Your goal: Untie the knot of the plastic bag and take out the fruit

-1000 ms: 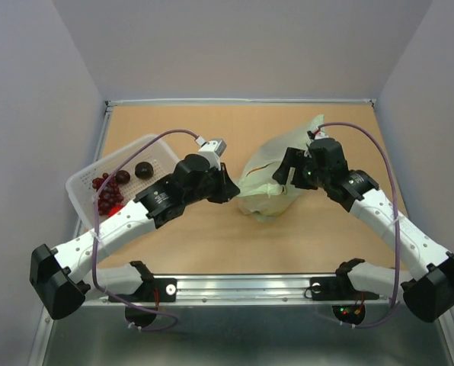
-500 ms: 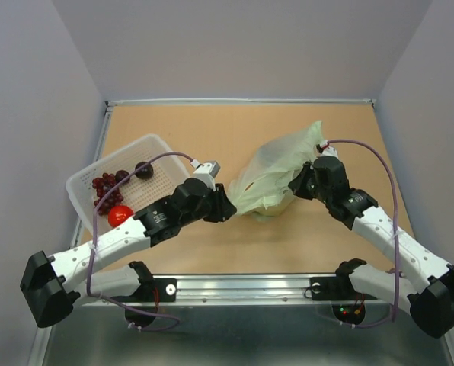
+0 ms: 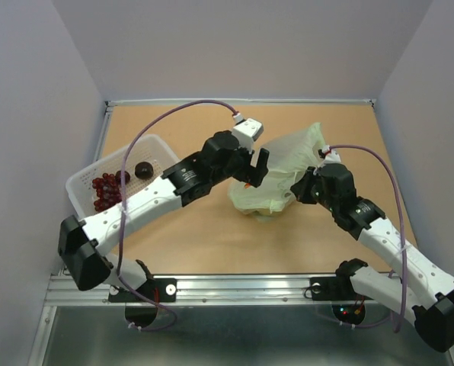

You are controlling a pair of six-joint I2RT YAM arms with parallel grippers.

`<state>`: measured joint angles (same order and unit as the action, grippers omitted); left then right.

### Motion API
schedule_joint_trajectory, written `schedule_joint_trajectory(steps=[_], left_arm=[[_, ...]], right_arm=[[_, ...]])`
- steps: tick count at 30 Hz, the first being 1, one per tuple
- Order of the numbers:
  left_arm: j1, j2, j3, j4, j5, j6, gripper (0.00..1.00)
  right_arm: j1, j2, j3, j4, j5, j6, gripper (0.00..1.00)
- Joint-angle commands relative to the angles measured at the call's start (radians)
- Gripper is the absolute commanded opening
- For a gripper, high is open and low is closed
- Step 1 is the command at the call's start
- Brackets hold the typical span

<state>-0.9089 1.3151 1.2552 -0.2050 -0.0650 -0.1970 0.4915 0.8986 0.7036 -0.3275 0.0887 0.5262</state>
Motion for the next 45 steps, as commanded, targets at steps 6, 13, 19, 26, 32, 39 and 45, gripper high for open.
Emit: schedule_joint_trajectory(steps=[6,13,19,26,32,39,45], left_arm=[[-0.007,0.361,0.266,-0.088,0.054,0.292,0.93],[-0.01,0.463,0.322,-0.007,-0.054,0.268,0.86],[0.076,0.474,0.287,0.122,-0.177,0.073,0.58],[0.272,0.434,0.153,0.242,0.005,-0.118,0.53],[0.271,0.427,0.078,0.265,0.099,-0.142,0.35],[0.269,0.382,0.013,0.292,0.133,-0.183,0.0],[0.269,0.32,-0.025,0.299,0.114,-0.191,0.0]], right_arm=[[-0.002,-0.009,-0.015,0.062,-0.043,-0.017,0.0],[-0.002,-0.016,-0.018,0.067,-0.053,-0.025,0.0],[-0.002,-0.061,-0.068,0.062,-0.008,0.006,0.0],[-0.002,-0.134,-0.165,-0.007,0.111,0.141,0.0],[-0.004,-0.129,-0.071,-0.005,0.075,0.084,0.22],[-0.002,0.032,0.094,0.054,0.083,0.072,0.83],[-0.004,0.219,0.181,0.099,0.221,0.09,0.87]])
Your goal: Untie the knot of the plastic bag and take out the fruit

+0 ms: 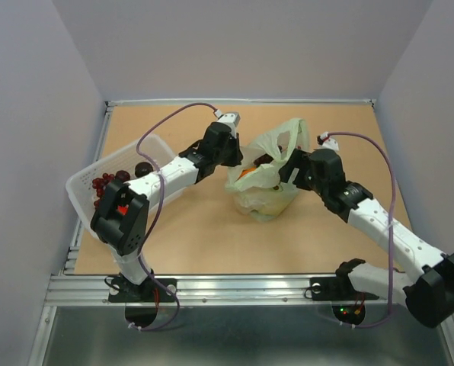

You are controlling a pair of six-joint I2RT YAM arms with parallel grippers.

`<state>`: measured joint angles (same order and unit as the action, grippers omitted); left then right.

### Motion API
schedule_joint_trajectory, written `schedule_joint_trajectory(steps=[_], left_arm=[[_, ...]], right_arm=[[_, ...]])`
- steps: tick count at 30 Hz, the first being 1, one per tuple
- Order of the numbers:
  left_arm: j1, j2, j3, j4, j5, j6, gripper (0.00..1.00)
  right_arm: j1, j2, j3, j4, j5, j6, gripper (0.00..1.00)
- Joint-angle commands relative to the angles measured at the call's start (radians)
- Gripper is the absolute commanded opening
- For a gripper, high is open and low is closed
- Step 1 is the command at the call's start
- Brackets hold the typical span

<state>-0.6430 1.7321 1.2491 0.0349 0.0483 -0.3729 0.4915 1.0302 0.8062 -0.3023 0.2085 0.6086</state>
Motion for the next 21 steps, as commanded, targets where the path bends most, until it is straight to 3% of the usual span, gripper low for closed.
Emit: schedule_joint_trajectory(steps=[1,10,13,17,19,20,21], left_arm=[[0.005,-0.101,-0.02,0.059,-0.004,-0.017,0.0],[0.005,-0.129,-0.023,0.057,0.019,-0.052,0.0],[0.003,-0.138,-0.033,0.057,0.007,-0.063,0.0],[0.02,-0.161,-0.039,0.048,-0.039,-0.083,0.0],[0.061,-0.175,-0.051,0.04,-0.088,-0.127,0.0],[0.097,-0.181,-0.069,0.039,-0.097,-0.156,0.0],[0.118,-0.187,-0.083,0.039,-0.099,-0.17,0.0]], right_arm=[[-0.004,0.112,0.082,0.089,0.092,0.005,0.87],[-0.004,0.234,0.068,0.322,-0.081,0.029,0.83],[-0.004,0.258,0.073,0.345,-0.081,0.033,0.76],[-0.005,0.292,0.016,0.35,-0.037,0.048,0.49],[-0.03,0.257,-0.074,0.345,-0.006,0.077,0.22],[-0.053,0.196,-0.106,0.327,0.009,0.098,0.01],[-0.066,0.162,-0.145,0.327,0.028,0.109,0.0]])
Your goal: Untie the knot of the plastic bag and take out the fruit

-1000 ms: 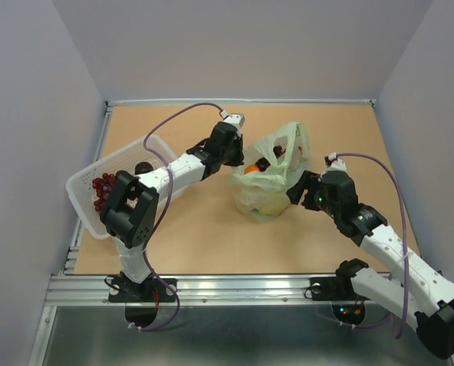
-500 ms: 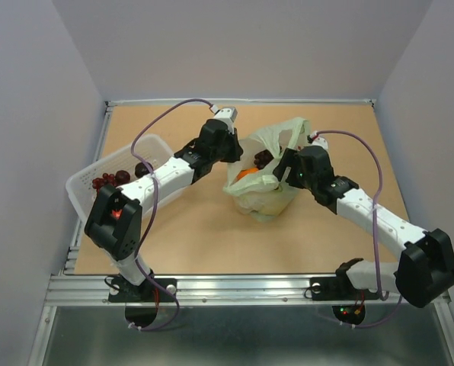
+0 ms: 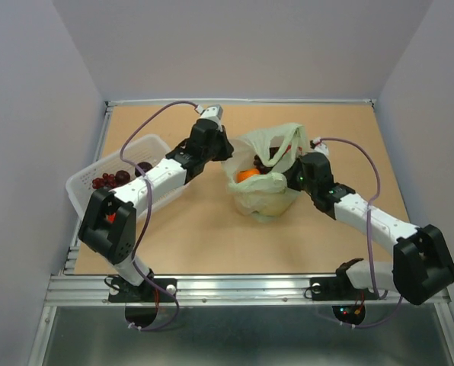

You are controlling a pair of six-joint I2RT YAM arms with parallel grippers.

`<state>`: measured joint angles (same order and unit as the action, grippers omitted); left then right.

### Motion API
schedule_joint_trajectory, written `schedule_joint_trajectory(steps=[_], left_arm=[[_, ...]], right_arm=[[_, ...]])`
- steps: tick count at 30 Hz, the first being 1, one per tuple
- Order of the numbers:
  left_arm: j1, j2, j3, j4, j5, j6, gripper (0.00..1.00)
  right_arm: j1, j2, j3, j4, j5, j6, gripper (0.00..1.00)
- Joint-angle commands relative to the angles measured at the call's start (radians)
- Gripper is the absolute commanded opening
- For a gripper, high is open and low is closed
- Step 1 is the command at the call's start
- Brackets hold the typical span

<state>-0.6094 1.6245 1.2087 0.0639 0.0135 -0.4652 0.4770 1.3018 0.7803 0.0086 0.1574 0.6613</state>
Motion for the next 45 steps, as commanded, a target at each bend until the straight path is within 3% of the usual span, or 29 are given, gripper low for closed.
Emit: schedule_joint_trajectory(steps=[1,8,11,15,17,18,20,21,23,24,27,32,38,45], left_arm=[[0.103,-0.086,-0.057,0.013,-0.064,-0.088,0.0],[0.247,-0.11,-0.155,0.037,-0.018,-0.164,0.0],[0.27,-0.097,-0.164,0.043,-0.018,-0.173,0.0],[0.27,-0.066,-0.124,0.053,0.124,-0.147,0.01],[0.267,-0.058,-0.107,0.054,0.196,-0.125,0.1],[0.258,-0.08,-0.1,0.05,0.23,-0.103,0.22],[0.244,-0.118,-0.097,0.034,0.224,-0.073,0.34],[0.228,-0.141,-0.097,0.025,0.215,-0.04,0.52],[0.211,-0.214,-0.094,-0.013,0.175,-0.007,0.66],[0.2,-0.241,-0.094,-0.027,0.157,0.009,0.78],[0.148,-0.34,-0.092,-0.062,0.071,0.082,0.88],[-0.098,-0.478,-0.097,-0.111,-0.085,0.311,0.88],[-0.329,-0.494,-0.146,-0.059,-0.164,0.555,0.88],[-0.415,-0.4,-0.175,0.043,-0.115,0.813,0.89]], right_arm=[[-0.07,-0.157,-0.15,-0.004,0.108,0.061,0.0],[-0.147,-0.504,-0.303,-0.307,0.258,0.127,0.0],[-0.147,-0.552,-0.363,-0.351,0.214,0.175,0.0],[-0.147,-0.558,-0.359,-0.358,0.105,0.125,0.04],[-0.147,-0.553,-0.297,-0.358,0.039,0.052,0.08],[-0.147,-0.547,-0.242,-0.366,-0.007,-0.024,0.17],[-0.149,-0.538,-0.182,-0.387,-0.047,-0.092,0.31],[-0.147,-0.533,-0.147,-0.403,-0.061,-0.138,0.48],[-0.147,-0.515,-0.052,-0.449,-0.099,-0.184,0.68],[-0.147,-0.507,-0.021,-0.464,-0.113,-0.224,0.72],[-0.149,-0.466,0.106,-0.527,-0.151,-0.31,0.81],[-0.146,-0.37,0.249,-0.518,-0.234,-0.532,0.83],[-0.146,-0.191,0.416,-0.489,-0.366,-0.776,0.91],[-0.146,0.007,0.491,-0.483,-0.522,-0.998,0.98]])
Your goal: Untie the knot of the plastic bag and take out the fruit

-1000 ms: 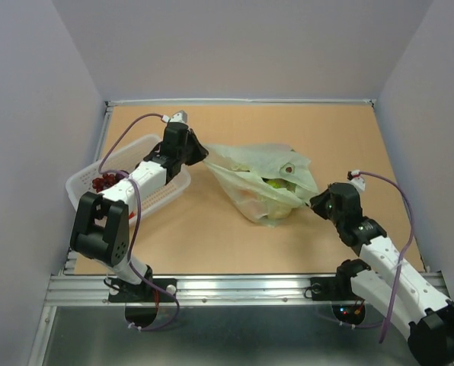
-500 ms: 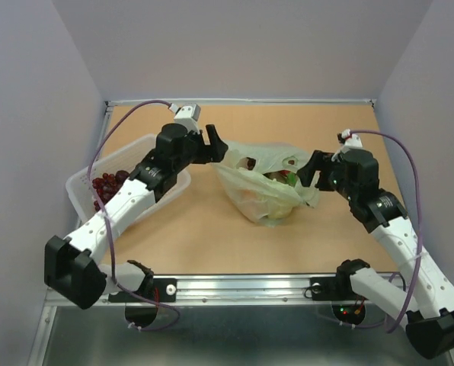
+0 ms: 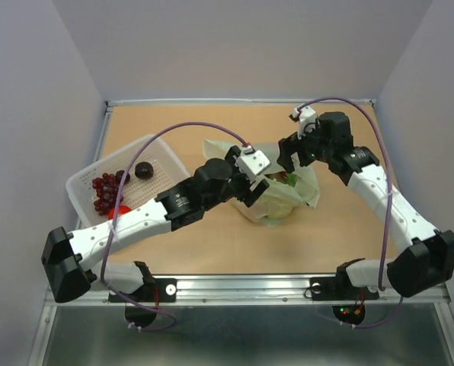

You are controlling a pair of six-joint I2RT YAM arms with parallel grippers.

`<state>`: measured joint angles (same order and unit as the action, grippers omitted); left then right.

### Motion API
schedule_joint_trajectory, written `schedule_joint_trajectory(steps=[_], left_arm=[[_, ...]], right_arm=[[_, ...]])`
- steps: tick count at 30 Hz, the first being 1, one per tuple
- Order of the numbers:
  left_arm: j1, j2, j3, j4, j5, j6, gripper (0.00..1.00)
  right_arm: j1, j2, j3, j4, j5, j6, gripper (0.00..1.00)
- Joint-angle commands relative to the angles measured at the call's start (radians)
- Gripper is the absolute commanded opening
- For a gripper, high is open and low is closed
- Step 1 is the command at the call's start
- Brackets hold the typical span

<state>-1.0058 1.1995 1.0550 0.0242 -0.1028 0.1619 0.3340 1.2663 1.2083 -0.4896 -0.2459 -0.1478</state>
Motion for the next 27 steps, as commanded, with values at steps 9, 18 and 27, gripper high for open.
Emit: schedule_joint_trajectory(steps=[9,18,27], left_arm=[[-0.039,0.176,0.003,0.151,0.055,0.373,0.89],[-0.07,0.342,-0.001,0.132,0.126,0.331,0.86],[-0.116,0.41,-0.075,0.122,0.193,0.15,0.3]], right_arm=[[-0.003,0.212,0.128,0.02,-0.225,-0.231,0.96],[-0.003,0.263,0.139,0.036,-0.156,-0.217,0.54],[-0.006,0.338,0.157,0.147,0.003,-0.079,0.0]])
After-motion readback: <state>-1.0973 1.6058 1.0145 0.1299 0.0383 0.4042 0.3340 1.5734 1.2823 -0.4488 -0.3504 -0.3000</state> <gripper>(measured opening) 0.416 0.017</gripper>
